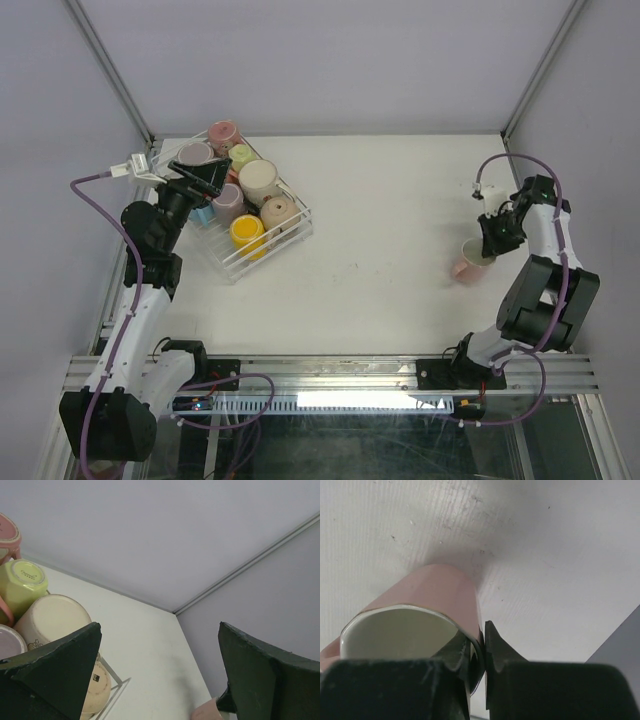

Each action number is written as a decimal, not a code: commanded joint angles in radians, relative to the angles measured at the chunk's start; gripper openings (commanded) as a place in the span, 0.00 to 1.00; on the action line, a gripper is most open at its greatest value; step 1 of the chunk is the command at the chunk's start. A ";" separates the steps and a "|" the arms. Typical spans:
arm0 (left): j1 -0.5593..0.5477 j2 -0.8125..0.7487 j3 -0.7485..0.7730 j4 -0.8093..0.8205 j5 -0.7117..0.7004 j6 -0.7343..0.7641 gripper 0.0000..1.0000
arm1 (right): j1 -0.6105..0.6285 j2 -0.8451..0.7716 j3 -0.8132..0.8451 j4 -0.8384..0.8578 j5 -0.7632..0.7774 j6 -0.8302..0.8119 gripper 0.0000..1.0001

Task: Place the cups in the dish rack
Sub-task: Pick up the cup at the center of the board.

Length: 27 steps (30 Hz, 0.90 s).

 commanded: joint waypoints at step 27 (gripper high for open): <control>-0.045 0.168 0.128 0.315 0.222 -0.343 0.96 | 0.412 -0.028 0.518 0.977 -0.651 0.748 0.00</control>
